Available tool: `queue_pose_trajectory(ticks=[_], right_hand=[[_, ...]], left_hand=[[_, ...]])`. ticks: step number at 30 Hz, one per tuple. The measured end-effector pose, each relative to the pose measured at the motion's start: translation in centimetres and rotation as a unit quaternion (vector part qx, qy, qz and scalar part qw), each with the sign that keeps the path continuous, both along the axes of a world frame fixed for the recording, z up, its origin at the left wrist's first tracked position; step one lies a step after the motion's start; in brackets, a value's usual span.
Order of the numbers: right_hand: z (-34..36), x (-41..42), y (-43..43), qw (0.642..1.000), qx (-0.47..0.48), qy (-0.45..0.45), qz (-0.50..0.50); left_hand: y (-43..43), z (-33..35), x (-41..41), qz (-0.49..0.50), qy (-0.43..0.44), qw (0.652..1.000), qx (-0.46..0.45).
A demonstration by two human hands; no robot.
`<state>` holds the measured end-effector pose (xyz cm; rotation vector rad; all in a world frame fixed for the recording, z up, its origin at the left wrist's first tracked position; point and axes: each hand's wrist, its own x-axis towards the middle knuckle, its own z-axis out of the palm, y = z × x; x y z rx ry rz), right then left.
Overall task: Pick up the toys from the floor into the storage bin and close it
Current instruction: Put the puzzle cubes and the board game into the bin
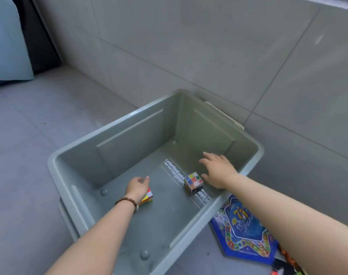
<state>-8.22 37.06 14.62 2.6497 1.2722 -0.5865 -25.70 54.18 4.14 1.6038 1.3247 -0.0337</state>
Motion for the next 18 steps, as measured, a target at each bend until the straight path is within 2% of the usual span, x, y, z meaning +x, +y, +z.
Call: queue_pose_trajectory(ticks=[2, 6, 9, 11, 14, 18], right_hand=[[2.5, 1.2, -2.5, 0.999, 0.010, -0.034, 0.024], [7.5, 3.7, -11.2, 0.995, 0.061, -0.053, -0.050], [10.3, 4.8, -20.8, 0.989, 0.039, -0.079, -0.116], [11.7, 4.9, -27.8, 0.982, 0.014, -0.088, -0.169], [13.0, 3.9, -37.7, 0.962, -0.005, -0.072, -0.262], [12.2, 1.9, -47.4, 0.932, -0.004, -0.018, -0.362]], left_hand=[[-1.4, 3.4, 1.5, -0.048, -0.037, 0.997, 0.051], [-6.0, 10.8, 5.1, -0.182, -0.059, 0.966, 0.175], [-10.8, 15.8, 8.0, -0.286, -0.019, 0.906, 0.310], [-14.5, 18.2, 9.9, -0.337, -0.008, 0.866, 0.370], [-20.7, 19.9, 12.5, -0.394, -0.036, 0.836, 0.380], [-28.9, 19.2, 15.2, -0.472, -0.066, 0.811, 0.338]])
